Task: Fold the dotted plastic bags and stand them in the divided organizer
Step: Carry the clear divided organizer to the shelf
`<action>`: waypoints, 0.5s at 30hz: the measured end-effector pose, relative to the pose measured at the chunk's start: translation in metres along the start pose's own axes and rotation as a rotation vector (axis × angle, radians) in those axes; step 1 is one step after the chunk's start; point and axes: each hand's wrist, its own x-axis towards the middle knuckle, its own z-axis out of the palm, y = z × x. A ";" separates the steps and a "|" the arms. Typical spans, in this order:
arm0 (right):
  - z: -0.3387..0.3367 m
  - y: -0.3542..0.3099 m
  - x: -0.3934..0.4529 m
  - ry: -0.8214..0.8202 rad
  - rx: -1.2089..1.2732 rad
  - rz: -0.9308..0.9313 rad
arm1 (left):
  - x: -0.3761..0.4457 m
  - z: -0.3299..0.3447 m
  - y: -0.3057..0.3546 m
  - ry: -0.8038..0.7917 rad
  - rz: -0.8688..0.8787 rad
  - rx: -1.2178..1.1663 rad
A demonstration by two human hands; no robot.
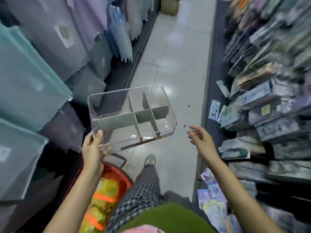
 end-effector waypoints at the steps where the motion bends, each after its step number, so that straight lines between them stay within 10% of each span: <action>1: -0.006 -0.010 0.018 0.019 0.016 0.010 | 0.016 0.024 0.010 -0.024 -0.007 0.008; 15: -0.142 -0.080 0.323 0.162 0.110 0.159 | 0.200 0.395 0.093 -0.236 -0.046 0.131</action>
